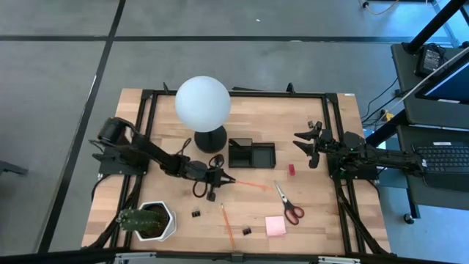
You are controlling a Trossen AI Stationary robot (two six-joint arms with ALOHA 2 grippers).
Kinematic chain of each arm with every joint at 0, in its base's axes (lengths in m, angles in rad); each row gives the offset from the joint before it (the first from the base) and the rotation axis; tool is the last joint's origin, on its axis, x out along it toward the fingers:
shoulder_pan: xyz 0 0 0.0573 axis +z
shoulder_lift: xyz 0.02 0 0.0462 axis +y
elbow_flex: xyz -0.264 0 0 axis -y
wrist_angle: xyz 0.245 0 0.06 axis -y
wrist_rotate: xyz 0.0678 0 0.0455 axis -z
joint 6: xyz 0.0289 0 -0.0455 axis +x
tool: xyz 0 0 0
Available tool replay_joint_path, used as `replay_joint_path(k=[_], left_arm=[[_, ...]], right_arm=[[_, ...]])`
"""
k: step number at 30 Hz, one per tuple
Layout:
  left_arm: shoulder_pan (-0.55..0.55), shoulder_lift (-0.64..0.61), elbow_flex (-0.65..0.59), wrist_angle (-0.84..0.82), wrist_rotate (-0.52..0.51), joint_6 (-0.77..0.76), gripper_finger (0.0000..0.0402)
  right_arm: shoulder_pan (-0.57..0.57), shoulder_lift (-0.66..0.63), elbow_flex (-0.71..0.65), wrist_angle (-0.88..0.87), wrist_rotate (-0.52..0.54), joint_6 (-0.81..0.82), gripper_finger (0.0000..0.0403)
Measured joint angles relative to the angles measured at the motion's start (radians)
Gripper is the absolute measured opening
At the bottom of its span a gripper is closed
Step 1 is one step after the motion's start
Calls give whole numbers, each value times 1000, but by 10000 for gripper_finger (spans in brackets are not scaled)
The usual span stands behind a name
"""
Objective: Pick and place office supplies into organizer
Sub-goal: Put the top orange pencil into the black desk organizer
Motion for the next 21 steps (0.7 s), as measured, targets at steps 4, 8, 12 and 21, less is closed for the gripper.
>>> replay_joint_path(k=[4, 8, 12, 21], left_arm=[[0, -106, 60, -229, -84, 67, 17], [1, -158, 158, -487, -162, 141, 17], [1, -174, 267, -706, -202, 209, 17], [1, -174, 536, -1158, -357, 240, 17]], right_arm=[[0, 0, 0, 0, 0, 0, 162], [0, 0, 0, 0, 0, 0, 162], [0, 0, 0, 0, 0, 0, 162], [0, 0, 0, 0, 0, 0, 162]])
